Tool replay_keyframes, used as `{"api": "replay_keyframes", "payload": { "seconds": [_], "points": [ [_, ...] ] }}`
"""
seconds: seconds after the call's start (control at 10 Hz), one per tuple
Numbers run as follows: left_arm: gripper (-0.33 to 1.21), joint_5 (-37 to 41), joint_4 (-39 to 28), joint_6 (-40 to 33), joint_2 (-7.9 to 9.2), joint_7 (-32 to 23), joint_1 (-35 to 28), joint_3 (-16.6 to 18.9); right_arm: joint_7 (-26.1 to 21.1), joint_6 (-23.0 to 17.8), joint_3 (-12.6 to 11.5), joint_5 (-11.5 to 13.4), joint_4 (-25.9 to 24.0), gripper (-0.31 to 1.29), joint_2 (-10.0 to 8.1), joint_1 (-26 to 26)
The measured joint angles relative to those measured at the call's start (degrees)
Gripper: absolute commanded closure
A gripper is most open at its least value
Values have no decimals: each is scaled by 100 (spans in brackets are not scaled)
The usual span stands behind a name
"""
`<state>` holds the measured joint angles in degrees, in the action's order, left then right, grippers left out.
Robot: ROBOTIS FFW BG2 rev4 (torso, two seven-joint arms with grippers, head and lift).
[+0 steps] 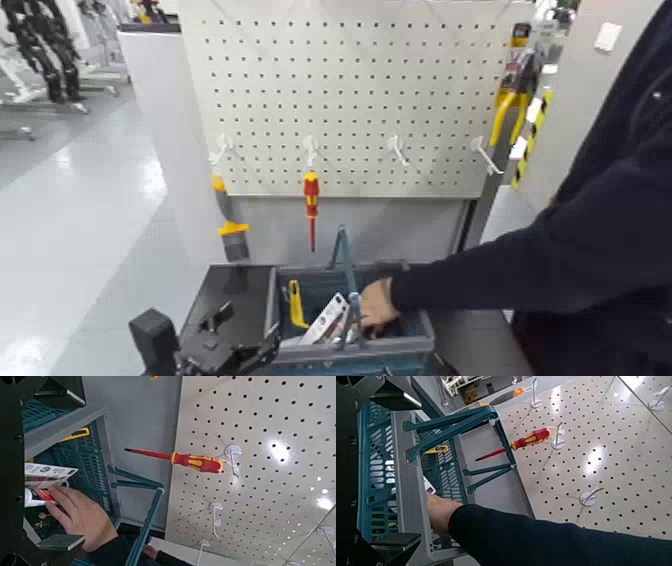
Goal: Put the blue scissors into the crate.
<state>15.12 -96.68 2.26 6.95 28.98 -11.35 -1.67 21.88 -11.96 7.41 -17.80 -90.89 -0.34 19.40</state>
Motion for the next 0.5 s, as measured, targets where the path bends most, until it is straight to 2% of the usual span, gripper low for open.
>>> {"api": "replay_keyframes", "payload": {
  "seconds": [0.3, 0.5],
  "points": [
    [11, 1, -173, -94, 4, -189, -350, -72, -23, -1, -17, 28, -33, 14, 0, 13],
    [11, -5, -265, -327, 9, -616, -565, -162, -88, -2, -36, 89, -77, 14, 4, 37]
  ]
}}
